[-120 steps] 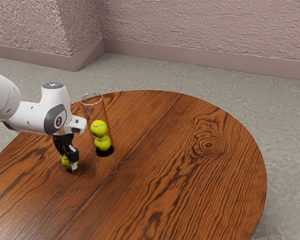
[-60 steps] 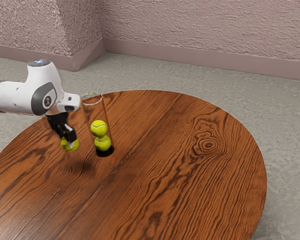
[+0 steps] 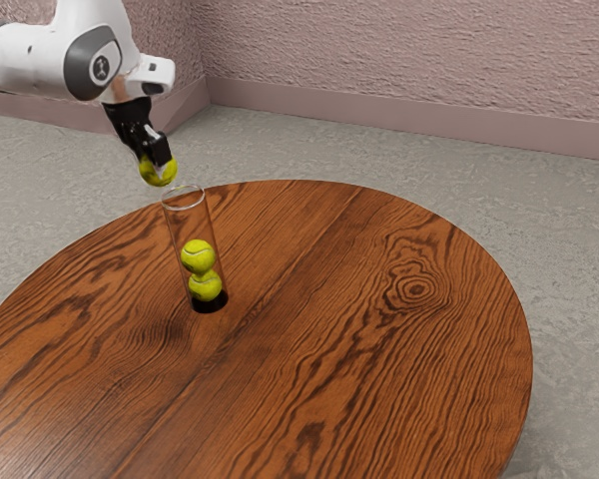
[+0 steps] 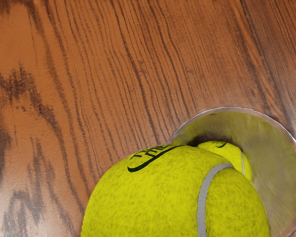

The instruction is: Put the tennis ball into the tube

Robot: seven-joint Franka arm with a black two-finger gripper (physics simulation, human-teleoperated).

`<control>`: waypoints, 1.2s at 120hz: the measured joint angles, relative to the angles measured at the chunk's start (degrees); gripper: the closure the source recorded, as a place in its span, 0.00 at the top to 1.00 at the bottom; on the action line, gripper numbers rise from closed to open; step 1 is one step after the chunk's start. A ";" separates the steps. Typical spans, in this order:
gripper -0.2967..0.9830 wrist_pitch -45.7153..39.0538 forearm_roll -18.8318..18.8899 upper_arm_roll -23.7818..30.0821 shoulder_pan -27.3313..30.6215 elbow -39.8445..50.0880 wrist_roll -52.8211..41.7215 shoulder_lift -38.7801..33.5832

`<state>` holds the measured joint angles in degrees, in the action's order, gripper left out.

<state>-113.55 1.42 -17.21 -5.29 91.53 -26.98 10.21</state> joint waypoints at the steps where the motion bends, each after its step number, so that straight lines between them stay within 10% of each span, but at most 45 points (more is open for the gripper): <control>1: 0.27 0.32 -0.03 0.19 -0.03 -0.41 -0.02 0.21; 43: 0.24 7.22 -0.75 2.04 -0.09 -5.07 -0.77 5.42; 99: 0.64 11.90 -2.28 2.99 -0.17 -12.36 -2.67 4.88; 144: 0.75 15.78 -2.44 3.64 -0.18 -13.79 -3.43 2.12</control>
<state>-97.77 -1.02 -13.57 -5.47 77.74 -30.40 12.33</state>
